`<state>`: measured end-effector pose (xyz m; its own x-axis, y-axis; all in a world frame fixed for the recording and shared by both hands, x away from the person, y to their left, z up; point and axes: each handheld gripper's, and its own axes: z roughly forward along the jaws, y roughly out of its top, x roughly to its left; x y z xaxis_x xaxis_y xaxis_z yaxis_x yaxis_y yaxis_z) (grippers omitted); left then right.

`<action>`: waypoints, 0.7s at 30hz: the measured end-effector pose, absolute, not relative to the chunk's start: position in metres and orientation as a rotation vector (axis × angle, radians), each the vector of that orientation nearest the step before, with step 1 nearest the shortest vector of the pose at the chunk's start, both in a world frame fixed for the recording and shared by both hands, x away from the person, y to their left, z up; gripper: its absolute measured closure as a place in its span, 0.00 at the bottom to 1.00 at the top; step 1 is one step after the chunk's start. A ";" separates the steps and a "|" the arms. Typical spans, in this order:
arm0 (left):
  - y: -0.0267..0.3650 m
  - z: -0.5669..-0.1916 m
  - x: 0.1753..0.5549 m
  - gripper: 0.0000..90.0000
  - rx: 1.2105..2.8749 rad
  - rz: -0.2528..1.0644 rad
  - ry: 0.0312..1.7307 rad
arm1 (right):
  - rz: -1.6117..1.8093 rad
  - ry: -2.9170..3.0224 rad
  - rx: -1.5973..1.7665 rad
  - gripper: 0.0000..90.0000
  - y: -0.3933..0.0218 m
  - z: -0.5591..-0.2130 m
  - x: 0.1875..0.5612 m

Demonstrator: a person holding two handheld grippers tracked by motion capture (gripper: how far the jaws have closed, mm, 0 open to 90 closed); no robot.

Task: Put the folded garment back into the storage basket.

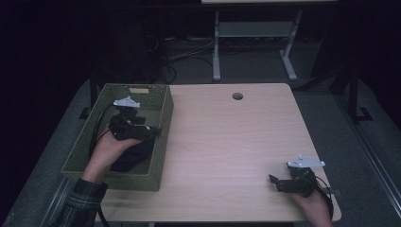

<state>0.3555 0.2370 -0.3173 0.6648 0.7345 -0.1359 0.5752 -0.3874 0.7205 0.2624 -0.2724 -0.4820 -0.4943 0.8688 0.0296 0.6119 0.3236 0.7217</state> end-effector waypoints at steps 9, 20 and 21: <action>0.186 -0.326 0.347 0.15 2.115 0.230 0.906 | 0.976 2.232 1.316 0.15 -0.272 -0.482 0.262; 0.132 -0.351 0.335 0.15 2.134 0.210 0.810 | 0.978 2.231 1.316 0.15 -0.272 -0.482 0.262; 0.127 -0.353 0.334 0.15 2.130 0.219 0.810 | 0.978 2.230 1.317 0.15 -0.272 -0.482 0.262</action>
